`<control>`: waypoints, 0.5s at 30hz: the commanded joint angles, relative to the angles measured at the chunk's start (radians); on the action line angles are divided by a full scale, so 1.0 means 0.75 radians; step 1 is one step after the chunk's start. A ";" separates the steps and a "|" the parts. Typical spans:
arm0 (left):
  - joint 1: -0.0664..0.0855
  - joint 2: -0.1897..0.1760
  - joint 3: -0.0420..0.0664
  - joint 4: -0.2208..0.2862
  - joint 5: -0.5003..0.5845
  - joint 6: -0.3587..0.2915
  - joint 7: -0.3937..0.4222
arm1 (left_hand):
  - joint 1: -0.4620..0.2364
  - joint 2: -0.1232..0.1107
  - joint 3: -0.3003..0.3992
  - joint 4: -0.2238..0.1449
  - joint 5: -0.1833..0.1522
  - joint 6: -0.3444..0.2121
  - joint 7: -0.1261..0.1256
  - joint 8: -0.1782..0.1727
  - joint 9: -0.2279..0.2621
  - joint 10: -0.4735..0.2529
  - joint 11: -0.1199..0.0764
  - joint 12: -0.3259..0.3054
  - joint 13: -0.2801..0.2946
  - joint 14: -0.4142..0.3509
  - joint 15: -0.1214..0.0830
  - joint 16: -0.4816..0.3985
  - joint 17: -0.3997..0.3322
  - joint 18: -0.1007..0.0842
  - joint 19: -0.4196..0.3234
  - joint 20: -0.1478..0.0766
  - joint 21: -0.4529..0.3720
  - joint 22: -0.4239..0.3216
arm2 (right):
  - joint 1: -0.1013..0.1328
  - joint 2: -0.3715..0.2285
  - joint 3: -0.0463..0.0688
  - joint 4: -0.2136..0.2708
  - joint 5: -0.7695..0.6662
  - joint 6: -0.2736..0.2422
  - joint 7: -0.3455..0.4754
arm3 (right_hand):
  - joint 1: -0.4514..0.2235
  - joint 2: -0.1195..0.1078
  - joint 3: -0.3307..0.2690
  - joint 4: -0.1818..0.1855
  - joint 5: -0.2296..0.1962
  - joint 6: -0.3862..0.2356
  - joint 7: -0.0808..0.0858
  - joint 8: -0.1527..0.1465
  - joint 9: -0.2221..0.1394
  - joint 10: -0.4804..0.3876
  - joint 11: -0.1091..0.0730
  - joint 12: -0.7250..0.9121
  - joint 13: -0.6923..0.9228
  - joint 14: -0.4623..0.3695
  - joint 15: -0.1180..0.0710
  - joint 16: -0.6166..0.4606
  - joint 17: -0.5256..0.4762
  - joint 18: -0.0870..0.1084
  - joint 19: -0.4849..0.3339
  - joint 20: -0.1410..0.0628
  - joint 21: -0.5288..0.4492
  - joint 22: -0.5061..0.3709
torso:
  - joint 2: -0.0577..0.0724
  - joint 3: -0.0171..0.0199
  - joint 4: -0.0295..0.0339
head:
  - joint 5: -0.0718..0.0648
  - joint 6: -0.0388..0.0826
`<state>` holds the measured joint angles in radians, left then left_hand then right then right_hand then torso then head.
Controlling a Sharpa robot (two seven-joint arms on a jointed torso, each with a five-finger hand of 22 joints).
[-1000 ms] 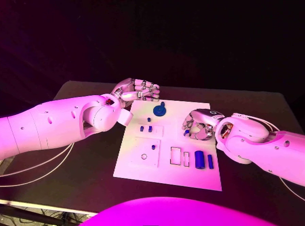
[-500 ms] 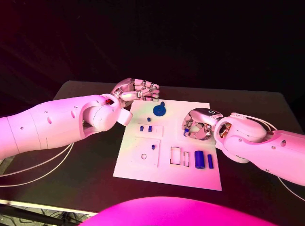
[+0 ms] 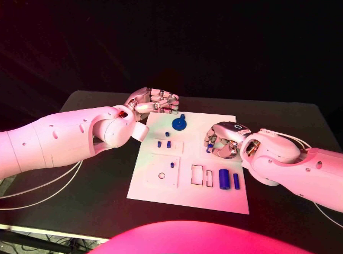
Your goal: Assemble the parts on the task board
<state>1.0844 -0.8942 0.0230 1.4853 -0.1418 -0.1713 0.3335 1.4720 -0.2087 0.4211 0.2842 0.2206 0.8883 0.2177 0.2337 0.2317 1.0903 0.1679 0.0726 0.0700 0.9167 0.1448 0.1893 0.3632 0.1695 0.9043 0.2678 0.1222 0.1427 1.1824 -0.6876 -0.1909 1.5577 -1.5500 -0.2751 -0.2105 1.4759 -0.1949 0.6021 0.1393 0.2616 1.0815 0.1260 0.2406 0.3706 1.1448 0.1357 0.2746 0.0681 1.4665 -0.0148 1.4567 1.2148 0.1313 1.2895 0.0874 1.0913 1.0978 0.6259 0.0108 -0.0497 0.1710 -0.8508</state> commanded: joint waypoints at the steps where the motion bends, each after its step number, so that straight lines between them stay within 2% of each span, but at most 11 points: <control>1: 0.001 0.001 0.001 0.003 -0.001 0.021 0.006 | -0.005 0.006 0.007 0.001 0.007 0.005 0.008 -0.009 -0.001 -0.004 0.007 -0.004 0.000 0.009 0.001 -0.004 -0.001 0.019 0.006 -0.001 -0.006 -0.002 | 0.004 -0.012 0.001 0.033 -0.042 -0.045 0.009 | -0.027 -0.001 0.085 -0.076 0.002 0.011 0.001 0.009 0.006 0.123 -0.109 0.002 0.027 0.051 -0.011 0.007 0.004 -0.015 0.001 -0.011 0.011 0.010 | -0.001 -0.0010 -0.0009 | -0.002 0.003; 6: 0.001 0.002 0.001 0.003 -0.001 0.021 0.006 | -0.006 0.008 0.007 0.002 0.007 0.006 0.008 -0.009 -0.002 -0.004 0.007 -0.004 0.000 0.010 0.001 -0.005 -0.001 0.019 0.006 -0.001 -0.007 -0.003 | 0.024 -0.038 0.006 0.083 -0.045 -0.073 0.007 | -0.039 -0.003 0.095 -0.087 0.001 0.013 0.000 0.014 0.011 0.130 -0.110 0.000 0.029 0.051 -0.013 0.008 0.008 -0.016 0.003 -0.013 0.018 0.018 | -0.001 -0.0019 -0.0006 | -0.003 0.003; 15: 0.001 0.007 0.000 0.001 0.000 0.024 0.004 | -0.012 0.012 0.008 0.004 0.007 0.006 0.008 -0.009 -0.003 -0.004 0.007 -0.003 0.000 0.010 0.001 -0.007 -0.001 0.019 0.008 -0.001 -0.009 -0.006 | 0.050 -0.078 0.025 0.195 -0.016 -0.126 0.003 | -0.048 -0.005 0.102 -0.096 0.001 0.013 0.000 0.017 0.014 0.132 -0.111 -0.002 0.031 0.054 -0.013 0.013 0.022 -0.019 0.010 -0.014 0.032 0.034 | 0.000 0.0004 0.0003 | 0.000 0.002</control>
<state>1.0844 -0.8917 0.0229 1.4849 -0.1418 -0.1704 0.3325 1.4666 -0.2034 0.4239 0.2869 0.2206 0.8922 0.2216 0.2337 0.2307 1.0903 0.1679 0.0726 0.0700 0.9167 0.1448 0.1893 0.3632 0.1695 0.9043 0.2677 0.1187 0.1390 1.2208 -0.7482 -0.1726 1.6934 -1.5662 -0.3387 -0.2114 1.4470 -0.2002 0.6218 0.1197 0.2614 1.0815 0.1258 0.2466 0.3804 1.1487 0.1395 0.2717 0.0709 1.4632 -0.0181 1.4604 1.2306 0.1313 1.2965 0.0805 1.1124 1.1221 0.6251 0.0102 -0.0495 0.1698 -0.8484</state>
